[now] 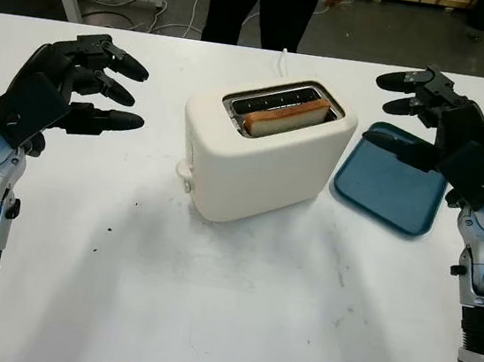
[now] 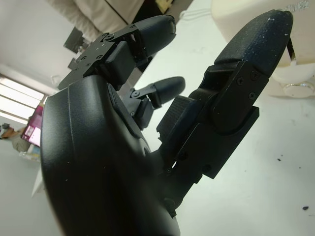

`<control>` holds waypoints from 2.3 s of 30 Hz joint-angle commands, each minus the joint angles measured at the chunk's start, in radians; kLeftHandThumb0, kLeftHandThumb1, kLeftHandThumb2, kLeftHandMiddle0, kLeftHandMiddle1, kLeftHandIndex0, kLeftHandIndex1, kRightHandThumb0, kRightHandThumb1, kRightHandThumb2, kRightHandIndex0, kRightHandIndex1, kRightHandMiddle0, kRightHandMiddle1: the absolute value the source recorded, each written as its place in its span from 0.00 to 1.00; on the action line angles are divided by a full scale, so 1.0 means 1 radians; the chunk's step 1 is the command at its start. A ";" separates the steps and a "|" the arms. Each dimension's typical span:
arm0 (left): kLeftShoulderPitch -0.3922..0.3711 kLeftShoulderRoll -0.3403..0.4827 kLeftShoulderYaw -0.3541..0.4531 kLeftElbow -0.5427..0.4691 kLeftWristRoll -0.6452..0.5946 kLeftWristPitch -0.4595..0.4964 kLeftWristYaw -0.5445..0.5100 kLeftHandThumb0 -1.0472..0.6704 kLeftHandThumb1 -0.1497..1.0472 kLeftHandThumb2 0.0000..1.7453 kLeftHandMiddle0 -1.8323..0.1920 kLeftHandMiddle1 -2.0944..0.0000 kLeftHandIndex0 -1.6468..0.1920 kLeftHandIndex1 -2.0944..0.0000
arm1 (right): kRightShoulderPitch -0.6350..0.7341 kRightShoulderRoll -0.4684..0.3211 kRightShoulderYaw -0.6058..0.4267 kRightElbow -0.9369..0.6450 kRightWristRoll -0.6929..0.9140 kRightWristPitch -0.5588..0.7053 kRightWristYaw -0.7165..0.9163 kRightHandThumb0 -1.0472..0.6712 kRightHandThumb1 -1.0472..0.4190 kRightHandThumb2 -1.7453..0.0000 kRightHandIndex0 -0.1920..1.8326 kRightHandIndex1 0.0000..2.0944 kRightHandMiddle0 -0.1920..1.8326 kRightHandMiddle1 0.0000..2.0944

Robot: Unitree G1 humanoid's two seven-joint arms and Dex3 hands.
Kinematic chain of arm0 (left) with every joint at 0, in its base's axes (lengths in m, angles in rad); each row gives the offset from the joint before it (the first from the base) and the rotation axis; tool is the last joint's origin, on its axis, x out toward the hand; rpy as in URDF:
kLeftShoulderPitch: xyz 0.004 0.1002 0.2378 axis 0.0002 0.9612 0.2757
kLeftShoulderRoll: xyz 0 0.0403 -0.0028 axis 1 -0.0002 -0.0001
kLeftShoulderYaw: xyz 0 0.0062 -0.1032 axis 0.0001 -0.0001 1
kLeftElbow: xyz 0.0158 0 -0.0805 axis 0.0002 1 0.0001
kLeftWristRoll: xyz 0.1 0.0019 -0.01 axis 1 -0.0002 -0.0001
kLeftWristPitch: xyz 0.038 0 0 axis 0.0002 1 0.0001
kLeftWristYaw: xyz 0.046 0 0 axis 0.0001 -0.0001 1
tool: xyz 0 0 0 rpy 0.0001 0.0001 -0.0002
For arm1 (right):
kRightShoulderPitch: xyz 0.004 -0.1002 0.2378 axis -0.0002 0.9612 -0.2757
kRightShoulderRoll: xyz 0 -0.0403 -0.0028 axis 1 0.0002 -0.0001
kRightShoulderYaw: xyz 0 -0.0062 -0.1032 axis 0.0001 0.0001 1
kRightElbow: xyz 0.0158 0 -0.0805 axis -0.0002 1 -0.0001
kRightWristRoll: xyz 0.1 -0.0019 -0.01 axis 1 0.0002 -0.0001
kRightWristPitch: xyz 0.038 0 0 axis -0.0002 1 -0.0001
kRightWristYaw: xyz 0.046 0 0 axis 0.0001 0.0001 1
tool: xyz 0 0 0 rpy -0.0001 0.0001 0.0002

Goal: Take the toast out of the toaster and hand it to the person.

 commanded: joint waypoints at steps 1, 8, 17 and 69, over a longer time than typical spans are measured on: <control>-0.007 0.009 -0.006 -0.002 0.010 0.008 -0.003 0.00 0.64 0.00 0.60 0.52 0.56 0.57 | -0.012 -0.007 -0.008 -0.006 0.004 0.002 -0.006 0.23 0.18 1.00 0.16 0.52 0.21 0.35; -0.009 0.004 -0.008 0.006 0.010 -0.004 -0.002 0.00 0.64 0.00 0.59 0.51 0.56 0.57 | -0.006 0.003 -0.014 -0.003 0.039 0.000 0.008 0.25 0.19 1.00 0.17 0.52 0.22 0.35; -0.003 0.003 -0.005 0.005 0.005 -0.009 -0.003 0.00 0.65 0.00 0.59 0.51 0.56 0.57 | 0.001 0.002 -0.004 -0.012 0.040 0.000 0.002 0.26 0.19 1.00 0.16 0.54 0.22 0.37; 0.013 -0.003 0.007 -0.001 -0.002 -0.018 0.003 0.00 0.65 0.00 0.61 0.48 0.58 0.55 | 0.016 0.006 -0.002 -0.010 0.040 -0.007 -0.008 0.24 0.18 1.00 0.15 0.55 0.19 0.39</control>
